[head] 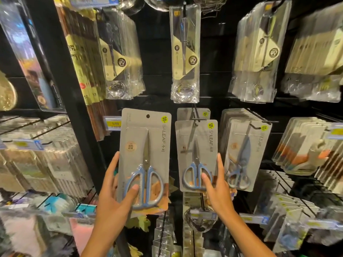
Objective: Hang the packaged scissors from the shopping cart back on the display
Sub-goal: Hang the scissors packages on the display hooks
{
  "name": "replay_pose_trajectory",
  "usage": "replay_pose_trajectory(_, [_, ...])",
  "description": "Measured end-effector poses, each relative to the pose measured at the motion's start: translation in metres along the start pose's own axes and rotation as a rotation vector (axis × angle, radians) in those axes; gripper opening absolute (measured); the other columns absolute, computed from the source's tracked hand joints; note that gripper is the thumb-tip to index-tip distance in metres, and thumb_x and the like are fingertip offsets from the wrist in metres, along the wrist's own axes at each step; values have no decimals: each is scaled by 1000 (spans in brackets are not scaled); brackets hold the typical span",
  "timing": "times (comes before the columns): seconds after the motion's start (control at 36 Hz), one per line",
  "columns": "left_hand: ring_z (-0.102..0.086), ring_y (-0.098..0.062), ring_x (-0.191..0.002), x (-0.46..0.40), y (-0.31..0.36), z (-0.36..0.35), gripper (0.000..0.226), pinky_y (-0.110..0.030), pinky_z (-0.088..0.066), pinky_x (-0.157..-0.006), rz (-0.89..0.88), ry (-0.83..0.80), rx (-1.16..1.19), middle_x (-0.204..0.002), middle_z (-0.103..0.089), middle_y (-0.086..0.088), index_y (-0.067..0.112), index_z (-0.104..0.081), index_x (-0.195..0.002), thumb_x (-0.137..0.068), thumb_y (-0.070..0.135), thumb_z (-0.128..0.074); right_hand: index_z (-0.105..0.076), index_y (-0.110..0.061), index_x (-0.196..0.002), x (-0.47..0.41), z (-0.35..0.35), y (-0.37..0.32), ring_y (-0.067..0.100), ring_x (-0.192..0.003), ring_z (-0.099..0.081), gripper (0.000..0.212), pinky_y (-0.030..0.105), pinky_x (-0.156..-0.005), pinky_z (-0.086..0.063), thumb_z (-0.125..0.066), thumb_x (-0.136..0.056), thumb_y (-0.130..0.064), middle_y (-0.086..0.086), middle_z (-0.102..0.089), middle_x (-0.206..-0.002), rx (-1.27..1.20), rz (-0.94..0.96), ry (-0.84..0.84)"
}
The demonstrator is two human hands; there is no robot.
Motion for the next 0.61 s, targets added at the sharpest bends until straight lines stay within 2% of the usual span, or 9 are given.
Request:
replay_pose_trajectory(0.06, [-55, 14, -119, -3, -1, 0, 84, -3, -50, -77, -4, 4, -3, -130, -49, 47, 51, -30, -149, -83, 17, -69, 7, -58, -152, -12, -7, 15, 43, -69, -64, 77, 60, -64, -54, -50, -102, -45, 32, -65, -97, 25, -10, 5])
replay_pose_trajectory(0.11, [-55, 13, -120, -6, -1, 0, 84, -3, -49, -79, -14, 7, -12, -132, -49, 45, 50, -30, -150, -82, 19, -68, 13, -60, -150, -24, -14, 22, 38, -54, -57, 77, 53, -50, -49, -46, -101, -50, 11, -59, -68, 50, -15, -15])
replay_pose_trajectory(0.14, [-54, 12, -122, -7, -1, 0, 84, -2, -48, -81, -22, 7, -24, -135, -47, 44, 51, -29, -150, -82, 20, -69, 16, -60, -149, -30, -17, 23, 34, -50, -54, 78, 47, -45, -46, -43, -100, -52, 2, -56, -66, 71, -13, -29])
replay_pose_trajectory(0.22, [-52, 13, -123, -9, 0, -1, 84, -1, -46, -83, -41, 13, -41, -137, -43, 46, 49, -29, -150, -82, 20, -69, 24, -54, -149, -50, -25, 27, 30, -54, -59, 80, 44, -46, -49, -41, -102, -52, 13, -68, -87, 145, -32, -66])
replay_pose_trajectory(0.31, [-50, 14, -124, -12, 2, -2, 85, 1, -45, -83, -54, 7, -51, -137, -41, 48, 48, -28, -151, -81, 21, -68, 26, -49, -150, -67, -29, 27, 34, -64, -64, 79, 45, -51, -51, -38, -105, -50, 20, -69, -100, 226, -67, -85])
replay_pose_trajectory(0.36, [-50, 14, -125, -13, 2, -3, 85, 0, -46, -84, -53, 4, -52, -137, -42, 48, 49, -28, -151, -81, 21, -68, 26, -45, -152, -76, -31, 26, 31, -68, -64, 79, 41, -56, -53, -38, -106, -47, 17, -66, -105, 264, -80, -74])
replay_pose_trajectory(0.47, [-50, 7, -129, -15, 1, -3, 86, -2, -48, -85, -49, -7, -50, -143, -43, 39, 54, -28, -149, -81, 21, -69, 25, -46, -152, -89, -32, 29, 25, -76, -62, 80, 44, -67, -54, -40, -105, -45, 14, -61, -115, 308, -104, -35])
replay_pose_trajectory(0.56, [-52, 3, -129, -13, 0, -2, 86, -4, -49, -85, -47, -12, -40, -143, -46, 36, 55, -29, -149, -81, 22, -69, 18, -40, -156, -88, -34, 23, 35, -98, -63, 80, 39, -71, -46, -44, -106, -37, 17, -46, -140, 268, -102, 9])
replay_pose_trajectory(0.61, [-53, 8, -125, -12, 1, -2, 85, -3, -48, -82, -44, -6, -33, -137, -48, 41, 53, -30, -149, -81, 21, -70, 14, -37, -158, -79, -37, 19, 35, -121, -55, 81, 39, -83, -46, -47, -105, -33, 13, -32, -154, 178, -78, 61])
Point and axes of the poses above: each hand's wrist, its own x-axis away from the middle knuckle, its own z-axis out of the back of the hand, y = z × x, the point moved 1 cm from there along -x, towards the middle knuckle
